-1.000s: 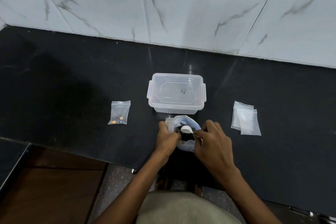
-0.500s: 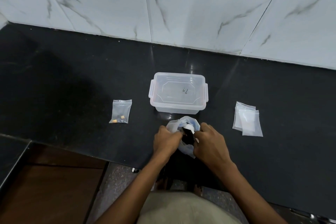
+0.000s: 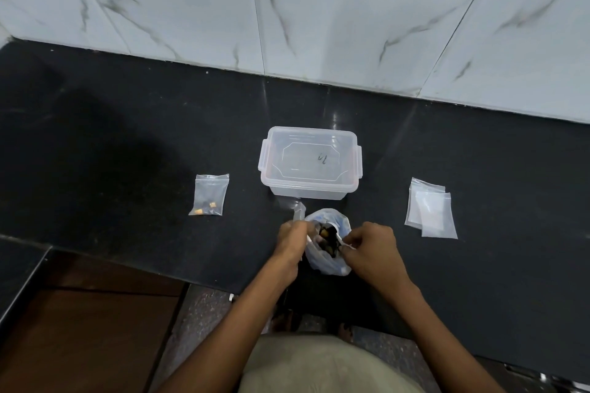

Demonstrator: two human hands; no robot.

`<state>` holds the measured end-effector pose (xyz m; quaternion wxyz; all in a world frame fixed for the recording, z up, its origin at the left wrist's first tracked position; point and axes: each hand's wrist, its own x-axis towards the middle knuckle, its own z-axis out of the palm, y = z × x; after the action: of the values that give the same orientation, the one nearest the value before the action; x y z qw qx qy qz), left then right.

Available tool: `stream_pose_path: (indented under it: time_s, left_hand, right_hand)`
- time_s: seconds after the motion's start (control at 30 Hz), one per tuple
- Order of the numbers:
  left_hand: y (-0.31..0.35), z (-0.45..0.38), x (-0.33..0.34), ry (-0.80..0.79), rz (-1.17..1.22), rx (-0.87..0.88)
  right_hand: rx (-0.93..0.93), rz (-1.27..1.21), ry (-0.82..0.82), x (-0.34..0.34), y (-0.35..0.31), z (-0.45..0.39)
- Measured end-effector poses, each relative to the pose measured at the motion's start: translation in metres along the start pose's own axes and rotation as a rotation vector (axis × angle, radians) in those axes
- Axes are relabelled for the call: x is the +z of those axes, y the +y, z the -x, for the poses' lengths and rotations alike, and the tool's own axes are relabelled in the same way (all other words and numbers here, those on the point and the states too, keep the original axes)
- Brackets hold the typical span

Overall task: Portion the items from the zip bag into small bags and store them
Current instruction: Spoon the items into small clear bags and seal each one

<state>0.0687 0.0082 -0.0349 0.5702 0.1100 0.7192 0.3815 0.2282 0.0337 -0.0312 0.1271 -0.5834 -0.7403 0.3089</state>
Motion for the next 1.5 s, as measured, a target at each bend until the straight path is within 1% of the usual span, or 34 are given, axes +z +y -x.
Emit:
stream_pose_path:
  time_s: [0.07, 0.17, 0.23, 0.33, 0.43, 0.5, 0.57, 0.63, 0.73, 0.8, 0.9, 0.97, 1.03, 1.17, 1.27, 1.4, 1.5]
  left_hand:
    - [-0.003, -0.004, 0.0, 0.03, -0.05, 0.037]
    - [-0.007, -0.007, -0.001, 0.104, -0.144, 0.09]
    - [-0.011, -0.01, -0.003, 0.121, -0.167, 0.11]
    - [-0.013, -0.009, -0.005, 0.121, -0.179, 0.128]
    - [-0.016, -0.01, -0.007, 0.14, -0.175, 0.142]
    - [-0.017, -0.009, -0.008, 0.141, -0.168, 0.15]
    - [-0.019, -0.01, -0.008, 0.134, -0.166, 0.156]
    - [-0.019, -0.01, -0.007, 0.117, -0.157, 0.154]
    - [-0.021, -0.01, -0.006, 0.107, -0.161, 0.155]
    - [-0.022, -0.009, -0.006, 0.126, -0.179, 0.163]
    - [-0.021, -0.01, -0.006, 0.128, -0.18, 0.164]
    - [-0.019, -0.008, -0.005, 0.083, -0.152, 0.149]
    - [-0.017, -0.007, -0.004, 0.027, -0.117, 0.145]
    - [-0.016, -0.008, -0.005, -0.03, -0.064, 0.155]
    - [-0.017, -0.009, -0.007, -0.046, -0.04, 0.151]
    - [-0.02, -0.011, -0.005, -0.04, 0.009, 0.16]
    - [-0.02, -0.011, -0.006, -0.002, 0.017, 0.154]
  right_hand:
    - [0.137, -0.193, -0.003, -0.003, -0.001, 0.0]
    - [0.383, -0.503, -0.081, -0.01, 0.001, 0.0]
    - [0.473, -0.64, -0.107, -0.015, 0.004, 0.0]
    - [0.537, -0.718, -0.134, -0.018, 0.008, 0.0]
    - [0.518, -0.702, -0.13, -0.021, 0.011, 0.002]
    - [0.449, -0.598, -0.094, -0.02, 0.011, 0.004]
    - [0.33, -0.415, -0.025, -0.017, 0.006, 0.005]
    - [0.169, -0.219, 0.053, -0.013, -0.001, 0.005]
    - [0.009, -0.023, 0.102, -0.004, -0.006, 0.009]
    - [-0.029, 0.061, 0.104, 0.003, -0.008, 0.011]
    - [-0.031, 0.105, 0.091, 0.009, -0.009, 0.011]
    - [-0.013, 0.083, 0.076, 0.01, -0.008, 0.01]
    - [0.019, 0.001, 0.064, 0.009, -0.005, 0.007]
    - [0.202, -0.245, 0.023, 0.002, -0.002, 0.001]
    - [0.295, -0.347, -0.016, -0.004, 0.0, 0.002]
    - [0.339, -0.414, -0.048, -0.009, -0.001, 0.002]
    - [0.422, -0.587, -0.074, -0.008, 0.001, -0.001]
